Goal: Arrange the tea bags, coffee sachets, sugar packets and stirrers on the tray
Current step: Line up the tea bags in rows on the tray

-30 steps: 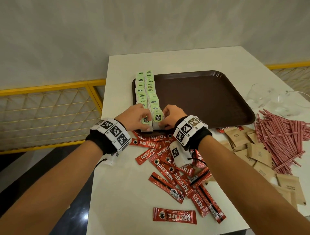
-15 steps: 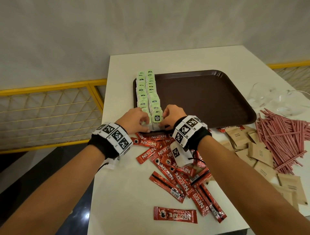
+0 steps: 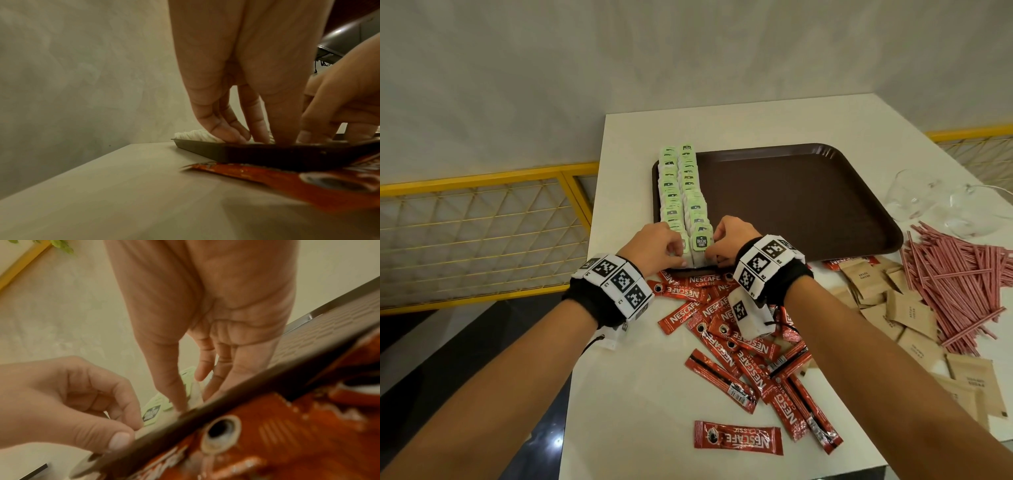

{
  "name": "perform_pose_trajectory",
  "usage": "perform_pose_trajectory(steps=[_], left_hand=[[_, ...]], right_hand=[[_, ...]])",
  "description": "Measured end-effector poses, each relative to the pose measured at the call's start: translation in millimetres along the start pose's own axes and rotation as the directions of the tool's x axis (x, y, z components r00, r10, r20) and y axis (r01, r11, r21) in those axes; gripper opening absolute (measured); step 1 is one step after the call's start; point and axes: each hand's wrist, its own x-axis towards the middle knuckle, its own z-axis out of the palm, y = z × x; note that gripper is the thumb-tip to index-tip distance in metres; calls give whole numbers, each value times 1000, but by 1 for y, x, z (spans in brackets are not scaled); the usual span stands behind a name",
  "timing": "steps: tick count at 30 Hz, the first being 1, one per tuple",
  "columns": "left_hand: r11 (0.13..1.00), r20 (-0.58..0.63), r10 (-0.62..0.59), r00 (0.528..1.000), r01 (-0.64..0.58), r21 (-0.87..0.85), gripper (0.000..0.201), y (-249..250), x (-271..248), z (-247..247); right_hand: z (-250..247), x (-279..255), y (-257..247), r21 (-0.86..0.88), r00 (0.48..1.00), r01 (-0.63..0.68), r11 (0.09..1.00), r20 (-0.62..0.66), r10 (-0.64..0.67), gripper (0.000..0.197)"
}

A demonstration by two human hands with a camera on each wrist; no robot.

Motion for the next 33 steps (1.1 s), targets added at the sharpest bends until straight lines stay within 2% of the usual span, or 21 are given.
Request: perform_pose_trajectory(steps=[3,9,13,17,19,21,24,26,29,31,33], left_hand=[[1000,-3,1,1000,-1,-1,22,0,0,0],[1000,19,27,999,-27,-15,33,0,-2,1],[1000,18,29,999,-29,-12,35,0,-2,1],[996,-15,8,1000,-9,-86,34,-4,-2,0],[990,-49,-18,999,11,-143,33,-6,-3,-3],[975,-111,-70,991,45,-218,34,-10,-2,-6],[939,-217,-180,959,102,-328,52,-14,0,-8],[919,-171,-220,961,145,-366,60,-14,5,-6],[892,-37,-214,976,180,-414,57,-13,13,4],[882,45,-214,976,212,-420,63,-14,18,11],[878,127,-241,962,272,-393,70,-13,23,15]], right_hand=[[1,-1,-1,-33,1000,21,999,11,-20,39],[3,-2,-4,-133,998,62,989,9,-61,38],[4,-5,-5,-161,984,173,972,-11,-177,32],[3,-7,-4,-196,973,229,954,53,-223,24],[1,-7,-4,-148,974,228,962,42,-224,24],[-2,-6,-4,-55,972,230,972,-38,-232,24],[-13,0,-6,83,968,203,976,-170,-187,31],[-18,8,-6,101,977,150,983,-165,-132,46],[-13,19,-6,193,998,55,980,2,-57,66],[-6,24,-7,279,995,17,960,86,-42,72],[1,27,-9,303,992,10,953,118,-48,74]])
